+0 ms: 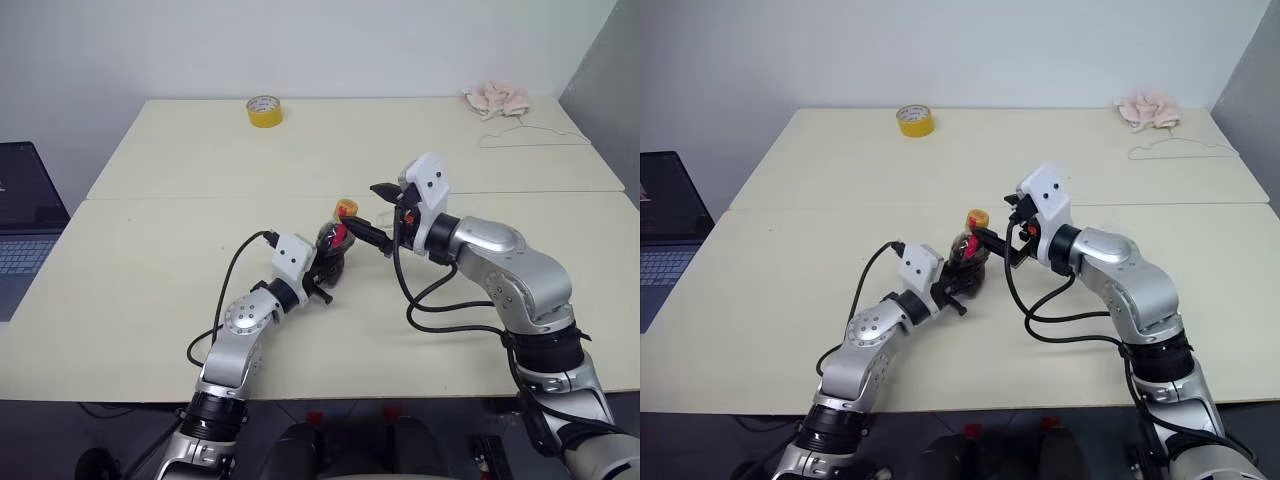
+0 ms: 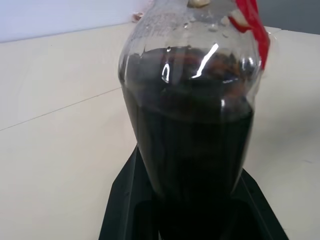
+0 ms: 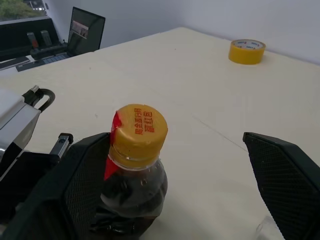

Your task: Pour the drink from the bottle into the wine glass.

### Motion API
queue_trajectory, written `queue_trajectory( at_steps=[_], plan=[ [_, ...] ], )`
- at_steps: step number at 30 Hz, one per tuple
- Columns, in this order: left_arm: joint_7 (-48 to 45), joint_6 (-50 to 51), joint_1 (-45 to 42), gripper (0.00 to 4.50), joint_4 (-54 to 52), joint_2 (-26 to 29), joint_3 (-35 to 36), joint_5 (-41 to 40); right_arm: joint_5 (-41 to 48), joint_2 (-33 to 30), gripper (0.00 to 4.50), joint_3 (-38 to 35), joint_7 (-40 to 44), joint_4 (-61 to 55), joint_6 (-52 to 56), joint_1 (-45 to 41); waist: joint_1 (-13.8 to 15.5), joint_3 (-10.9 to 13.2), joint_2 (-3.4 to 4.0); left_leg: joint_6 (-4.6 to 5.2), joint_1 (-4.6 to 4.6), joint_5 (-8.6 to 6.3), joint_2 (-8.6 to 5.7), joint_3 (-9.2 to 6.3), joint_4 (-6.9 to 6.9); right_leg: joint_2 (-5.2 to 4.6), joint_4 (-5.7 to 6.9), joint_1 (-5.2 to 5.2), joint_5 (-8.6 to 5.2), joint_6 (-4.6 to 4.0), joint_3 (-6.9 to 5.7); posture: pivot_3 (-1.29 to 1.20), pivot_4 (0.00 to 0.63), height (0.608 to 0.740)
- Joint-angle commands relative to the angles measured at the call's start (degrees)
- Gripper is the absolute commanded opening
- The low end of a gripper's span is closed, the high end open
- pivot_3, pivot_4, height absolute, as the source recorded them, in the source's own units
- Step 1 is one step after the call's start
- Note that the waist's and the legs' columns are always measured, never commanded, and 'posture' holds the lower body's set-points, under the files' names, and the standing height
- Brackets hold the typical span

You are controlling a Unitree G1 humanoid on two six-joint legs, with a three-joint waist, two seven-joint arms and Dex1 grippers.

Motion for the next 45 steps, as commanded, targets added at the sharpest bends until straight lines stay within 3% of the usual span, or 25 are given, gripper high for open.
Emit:
queue_trajectory(
  at_steps=[1, 9, 20, 34, 45],
  plan=[
    [0.0, -2.0, -0.7, 0.74, -3.5, 0.2, 1.9, -1.2, 0.2, -2.3, 4.50, -3.6, 0.9, -0.6, -0.1, 1.0, 0.1, 0.0, -0.01, 0.00, 0.00, 0.00, 0.00, -0.01, 0.00, 0.00, 0.00, 0.01, 0.00, 0.00, -0.01, 0.00, 0.150, 0.740],
    [-0.2, -2.0, -0.7, 0.74, -3.4, 0.0, 2.2, -1.0, 8.6, -3.5, 4.50, -5.0, 8.3, -7.1, 1.2, 1.9, 0.0, 0.0, -0.03, 0.00, 0.00, 0.00, 0.03, 0.02, -0.01, 0.01, -0.03, 0.02, 0.00, 0.00, 0.00, 0.00, 0.150, 0.740],
    [0.0, -2.3, -0.5, 0.74, -3.5, -0.1, 2.2, -0.8, 6.8, 3.2, 4.50, -4.4, -1.0, -3.5, 4.2, -3.5, 0.1, 0.0, -0.03, 0.00, 0.00, 0.00, 0.01, -0.02, 0.01, 0.00, -0.01, 0.01, 0.00, 0.00, -0.02, 0.00, 0.150, 0.740],
    [0.2, -2.4, -0.5, 0.74, -3.3, -0.6, 2.0, -0.6, 4.8, 10.7, 4.50, -2.4, -6.2, 2.4, 5.4, -7.8, -0.1, 0.0, -0.03, 0.00, 0.00, 0.00, 0.01, 0.00, 0.01, 0.00, 0.03, -0.02, 0.00, 0.00, 0.00, 0.00, 0.150, 0.740],
    [0.6, -2.3, 0.1, 0.74, -3.8, -0.5, 2.3, -0.6, 1.6, 12.7, 4.50, -2.2, -7.6, 6.8, 4.2, -9.5, -0.1, 0.0, -0.03, 0.00, 0.00, 0.00, 0.00, -0.01, 0.01, 0.00, 0.05, -0.02, 0.00, 0.00, -0.01, 0.00, 0.150, 0.740]
  ],
)
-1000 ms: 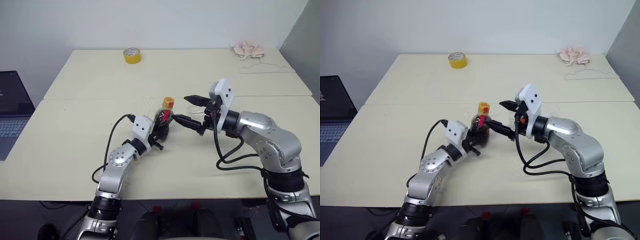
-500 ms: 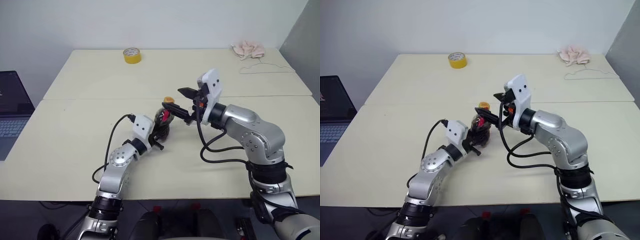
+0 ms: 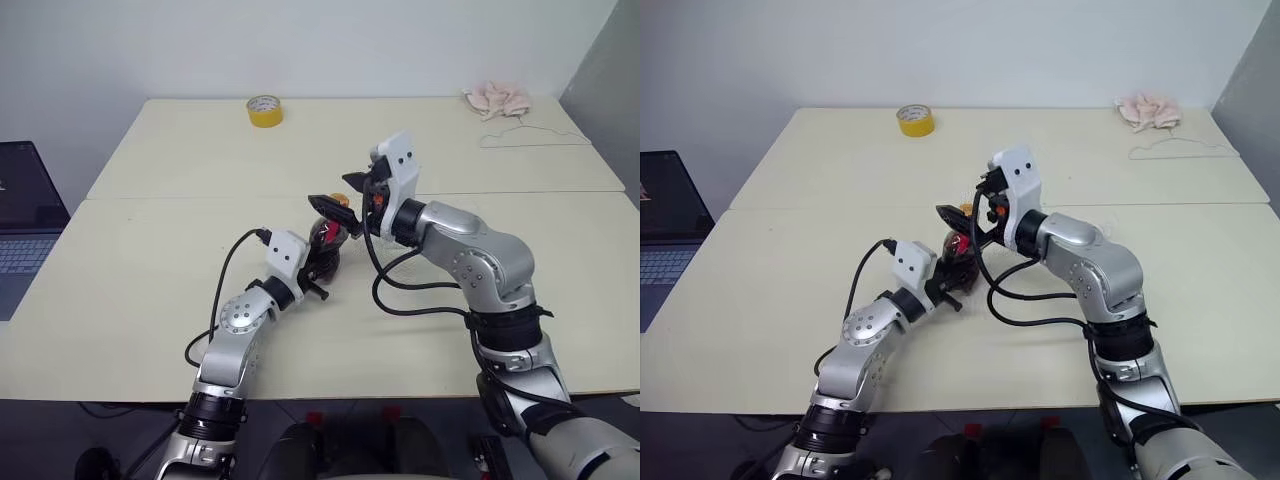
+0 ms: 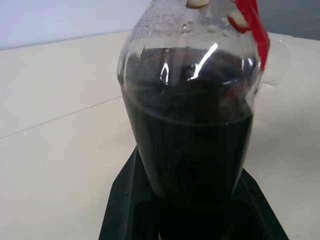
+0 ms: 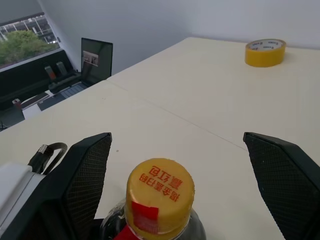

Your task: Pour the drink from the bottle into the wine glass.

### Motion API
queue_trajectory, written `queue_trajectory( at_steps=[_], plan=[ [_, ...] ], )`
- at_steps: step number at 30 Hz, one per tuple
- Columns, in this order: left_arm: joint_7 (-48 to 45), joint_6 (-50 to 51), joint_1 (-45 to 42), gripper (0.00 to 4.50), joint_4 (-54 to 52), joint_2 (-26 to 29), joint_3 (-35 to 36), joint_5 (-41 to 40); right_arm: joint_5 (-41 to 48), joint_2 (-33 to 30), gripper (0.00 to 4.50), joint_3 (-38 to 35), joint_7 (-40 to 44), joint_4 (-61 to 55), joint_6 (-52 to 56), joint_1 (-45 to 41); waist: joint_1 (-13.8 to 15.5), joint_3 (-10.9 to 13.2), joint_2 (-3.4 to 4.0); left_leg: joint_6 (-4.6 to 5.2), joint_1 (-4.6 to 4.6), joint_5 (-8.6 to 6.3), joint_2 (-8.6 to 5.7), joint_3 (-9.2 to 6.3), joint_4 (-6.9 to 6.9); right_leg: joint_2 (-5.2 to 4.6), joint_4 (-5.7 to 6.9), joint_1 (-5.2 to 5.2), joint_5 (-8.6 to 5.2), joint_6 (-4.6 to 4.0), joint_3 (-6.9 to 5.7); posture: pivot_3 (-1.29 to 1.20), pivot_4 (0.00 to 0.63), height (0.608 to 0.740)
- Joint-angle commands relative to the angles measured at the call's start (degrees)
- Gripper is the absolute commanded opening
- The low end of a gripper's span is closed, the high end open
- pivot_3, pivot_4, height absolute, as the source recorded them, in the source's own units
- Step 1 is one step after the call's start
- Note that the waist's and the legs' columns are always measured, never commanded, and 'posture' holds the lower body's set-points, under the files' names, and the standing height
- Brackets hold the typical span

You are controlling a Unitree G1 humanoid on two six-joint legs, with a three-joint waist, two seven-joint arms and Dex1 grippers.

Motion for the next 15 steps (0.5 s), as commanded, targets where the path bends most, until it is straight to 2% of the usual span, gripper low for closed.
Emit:
queue_trajectory(
  at_steps=[1, 15],
  plan=[
    [0.4, -1.9, -0.2, 0.74, -3.5, 0.0, 0.7, -0.5, -0.8, 0.1, 4.50, -0.7, -0.6, -0.6, -1.1, -1.6, 0.0, 0.0, 0.00, 0.00, 0.00, 0.00, 0.00, 0.00, 0.00, 0.00, 0.00, 0.00, 0.00, 0.00, 0.00, 0.00, 0.150, 0.740],
    [0.2, -2.2, -0.5, 0.74, -3.2, 0.3, 0.6, -0.4, -1.5, -3.6, 4.50, -2.7, 0.0, -0.7, -0.8, 0.0, 0.0, 0.0, 0.00, 0.00, 0.00, 0.00, 0.00, 0.00, 0.00, 0.00, 0.00, 0.00, 0.00, 0.00, 0.00, 0.00, 0.150, 0.740]
  ],
)
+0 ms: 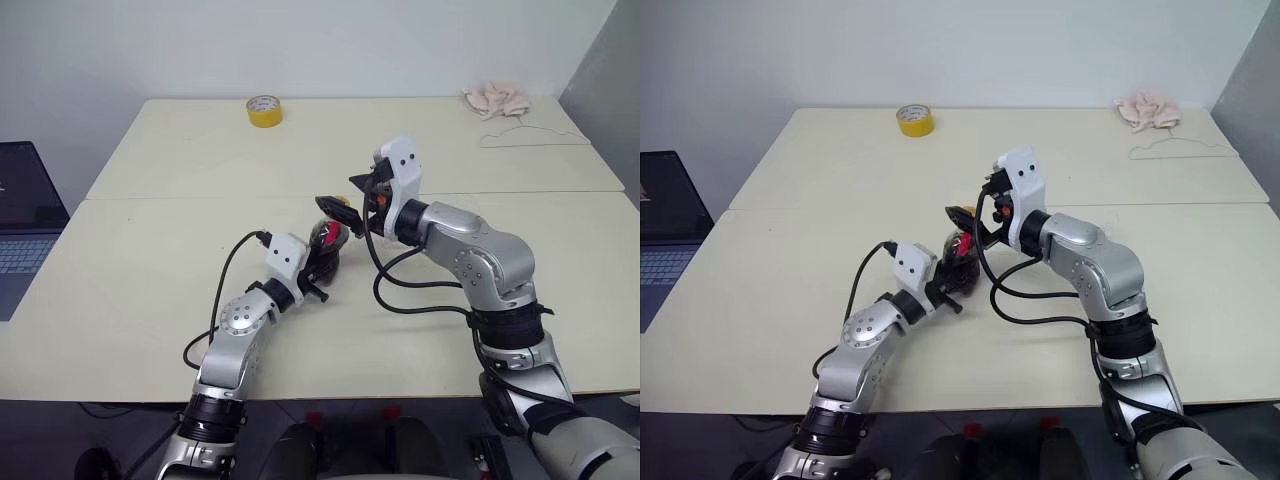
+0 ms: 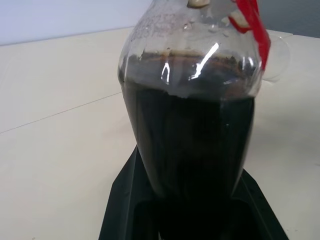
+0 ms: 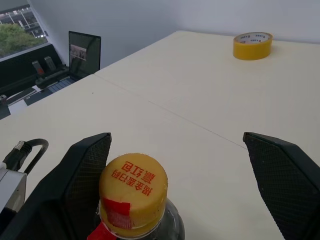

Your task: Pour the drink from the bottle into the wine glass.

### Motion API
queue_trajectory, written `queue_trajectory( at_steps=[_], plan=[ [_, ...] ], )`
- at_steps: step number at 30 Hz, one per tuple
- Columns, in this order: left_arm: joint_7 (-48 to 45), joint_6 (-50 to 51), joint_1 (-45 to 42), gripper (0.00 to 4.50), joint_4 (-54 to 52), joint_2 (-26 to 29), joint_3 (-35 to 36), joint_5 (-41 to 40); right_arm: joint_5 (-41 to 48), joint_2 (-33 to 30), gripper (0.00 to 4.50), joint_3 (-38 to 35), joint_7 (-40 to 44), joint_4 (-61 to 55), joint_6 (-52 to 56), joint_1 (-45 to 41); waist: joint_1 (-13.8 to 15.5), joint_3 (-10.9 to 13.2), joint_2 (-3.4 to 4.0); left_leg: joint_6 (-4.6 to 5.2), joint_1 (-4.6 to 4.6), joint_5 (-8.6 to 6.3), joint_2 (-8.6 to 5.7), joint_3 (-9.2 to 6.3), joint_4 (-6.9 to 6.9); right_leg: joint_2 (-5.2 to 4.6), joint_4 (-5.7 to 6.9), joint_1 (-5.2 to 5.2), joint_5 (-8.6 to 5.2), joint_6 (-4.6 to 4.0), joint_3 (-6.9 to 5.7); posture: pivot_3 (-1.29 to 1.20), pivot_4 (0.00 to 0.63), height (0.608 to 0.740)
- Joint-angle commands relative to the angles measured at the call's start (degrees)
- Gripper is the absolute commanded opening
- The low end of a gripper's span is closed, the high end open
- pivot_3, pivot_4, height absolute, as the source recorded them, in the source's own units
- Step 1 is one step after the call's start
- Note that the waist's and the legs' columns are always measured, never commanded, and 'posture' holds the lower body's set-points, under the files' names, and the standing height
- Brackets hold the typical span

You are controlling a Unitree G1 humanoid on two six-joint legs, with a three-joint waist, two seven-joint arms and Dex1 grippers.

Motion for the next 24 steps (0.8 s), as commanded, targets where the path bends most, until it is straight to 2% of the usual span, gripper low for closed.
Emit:
queue_trajectory(
  at_steps=[1, 19, 22, 24],
  plan=[
    [0.1, -2.3, -0.9, 0.74, -3.1, 0.2, 0.9, -0.6, -0.7, -1.9, 4.50, -2.7, -0.3, -1.4, -0.8, 0.1, 0.0, 0.0, 0.00, 0.00, 0.00, 0.00, 0.00, 0.00, 0.00, 0.00, 0.00, 0.00, 0.00, 0.00, 0.00, 0.00, 0.150, 0.740],
    [0.0, -2.3, -1.0, 0.74, -2.9, 0.6, 1.0, -0.5, 0.7, -4.1, 4.50, -2.8, 0.9, -5.3, 0.8, 2.7, 0.0, 0.0, 0.00, 0.00, 0.00, 0.00, 0.00, 0.01, 0.00, 0.00, -0.01, 0.00, 0.00, 0.00, 0.00, 0.00, 0.150, 0.740],
    [0.0, -2.3, -1.0, 0.74, -2.9, 0.7, 1.0, -0.6, 0.9, -4.4, 3.91, -2.7, 1.0, -5.7, 0.9, 3.0, 0.0, 0.0, 0.00, 0.00, 0.00, 0.00, 0.00, 0.01, 0.00, 0.00, -0.01, 0.00, 0.00, 0.00, 0.01, 0.00, 0.150, 0.740],
    [0.0, -2.4, -1.1, 0.74, -2.8, 0.7, 1.0, -0.6, 1.1, -4.6, 3.25, -2.6, 1.2, -5.9, 0.9, 3.3, 0.0, 0.0, 0.00, 0.00, 0.00, 0.00, 0.00, 0.00, -0.01, 0.00, -0.01, 0.00, 0.00, 0.00, 0.00, 0.00, 0.150, 0.740]
  ],
)
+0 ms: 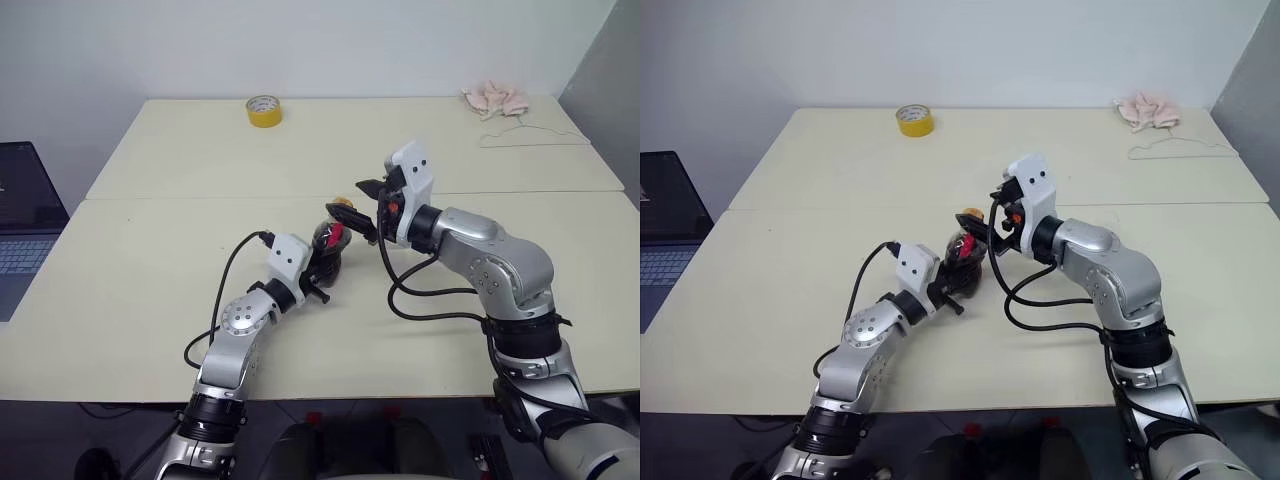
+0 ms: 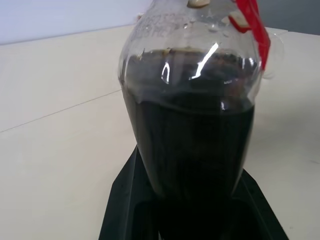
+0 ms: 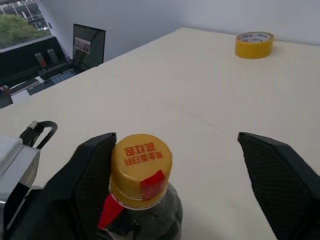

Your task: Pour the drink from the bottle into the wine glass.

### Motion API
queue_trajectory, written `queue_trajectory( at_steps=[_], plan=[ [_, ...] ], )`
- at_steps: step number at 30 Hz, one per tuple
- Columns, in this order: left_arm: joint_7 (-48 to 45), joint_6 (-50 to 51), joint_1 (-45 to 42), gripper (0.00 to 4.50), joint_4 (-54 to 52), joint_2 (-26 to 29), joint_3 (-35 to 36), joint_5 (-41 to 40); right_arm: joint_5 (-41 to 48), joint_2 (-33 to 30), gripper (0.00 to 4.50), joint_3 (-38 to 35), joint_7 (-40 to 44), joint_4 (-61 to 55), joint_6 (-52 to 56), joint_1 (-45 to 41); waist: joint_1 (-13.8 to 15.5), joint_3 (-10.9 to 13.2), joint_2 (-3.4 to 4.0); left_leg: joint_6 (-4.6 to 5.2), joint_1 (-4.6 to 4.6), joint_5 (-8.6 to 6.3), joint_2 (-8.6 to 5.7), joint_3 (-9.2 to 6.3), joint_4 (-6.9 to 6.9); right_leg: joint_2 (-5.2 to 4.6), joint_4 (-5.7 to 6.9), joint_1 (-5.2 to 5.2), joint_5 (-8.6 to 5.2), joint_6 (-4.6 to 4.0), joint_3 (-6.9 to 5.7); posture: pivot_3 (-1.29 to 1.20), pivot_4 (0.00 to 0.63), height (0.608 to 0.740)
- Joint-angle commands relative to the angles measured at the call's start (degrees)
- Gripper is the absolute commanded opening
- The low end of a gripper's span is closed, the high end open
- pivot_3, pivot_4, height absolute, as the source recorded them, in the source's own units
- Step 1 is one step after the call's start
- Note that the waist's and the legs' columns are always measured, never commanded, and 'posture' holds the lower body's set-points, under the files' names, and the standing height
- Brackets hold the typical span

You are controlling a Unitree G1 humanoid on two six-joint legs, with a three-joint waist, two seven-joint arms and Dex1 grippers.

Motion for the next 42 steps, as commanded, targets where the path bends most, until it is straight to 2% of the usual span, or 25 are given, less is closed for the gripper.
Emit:
queue_trajectory(
  at_steps=[1, 8, 10, 19, 25, 38, 42],
  plan=[
    [0.2, -2.4, -1.1, 0.74, -2.8, 0.3, 1.5, -0.6, -0.7, -1.4, 2.95, -2.5, -0.9, -1.0, -0.2, 0.5, 0.0, 0.0, 0.00, 0.00, 0.00, 0.00, 0.00, 0.00, 0.00, 0.00, 0.00, 0.00, 0.00, 0.00, 0.00, 0.00, 0.150, 0.740],
    [0.1, -2.5, -1.0, 0.74, -2.8, 0.4, 1.6, -0.6, -0.5, -1.8, 0.42, -2.2, -0.5, -1.3, -0.5, 1.1, 0.0, 0.0, 0.00, 0.00, 0.00, 0.00, -0.02, 0.01, 0.01, -0.01, -0.01, 0.00, 0.00, 0.00, 0.01, 0.00, 0.150, 0.740],
    [0.1, -2.5, -1.0, 0.74, -2.8, 0.4, 1.6, -0.6, -0.7, -1.8, 0.00, -2.2, -0.3, -1.3, -0.6, 1.2, 0.0, 0.0, 0.00, 0.00, 0.00, 0.00, 0.00, 0.02, 0.00, 0.00, 0.00, 0.00, 0.00, 0.00, 0.01, 0.00, 0.150, 0.740],
    [2.6, -6.6, -1.8, 0.74, -1.8, 0.6, 3.9, 0.7, -2.1, -2.6, 0.00, -3.4, -0.1, 0.4, -2.8, 0.6, 0.0, 0.0, 0.00, 0.00, 0.00, 0.00, 0.00, 0.01, 0.00, 0.00, -0.01, 0.00, 0.00, 0.00, 0.00, 0.00, 0.150, 0.740],
    [14.7, -16.7, -6.7, 0.74, 6.1, 1.8, 13.7, 4.0, -4.3, -4.4, 0.00, -4.7, -0.6, 3.9, -5.6, 0.1, -0.1, 0.0, -0.01, 0.00, 0.00, 0.00, 0.02, 0.01, 0.01, 0.01, 0.01, 0.00, 0.00, 0.00, -0.01, 0.00, 0.150, 0.740],
    [16.9, -26.6, -7.0, 0.74, 20.2, 2.8, 20.8, 0.9, -5.7, -4.4, 0.00, -4.0, 0.1, 3.6, -5.6, 0.7, 0.0, 0.0, -0.07, -0.01, -0.06, 0.00, -0.04, 0.01, 0.08, -0.06, 0.02, -0.01, 0.00, 0.00, -0.05, 0.00, 0.150, 0.740],
    [17.8, -30.7, -6.7, 2.06, 25.4, 2.6, 23.1, 0.1, -6.0, -4.6, 0.00, -4.0, 0.3, 3.6, -5.4, 0.6, 0.0, 0.0, -0.07, -0.01, -0.06, 0.00, -0.04, 0.02, 0.06, -0.06, 0.00, -0.02, 0.00, 0.00, -0.06, 0.00, 0.150, 0.740]
  ],
)
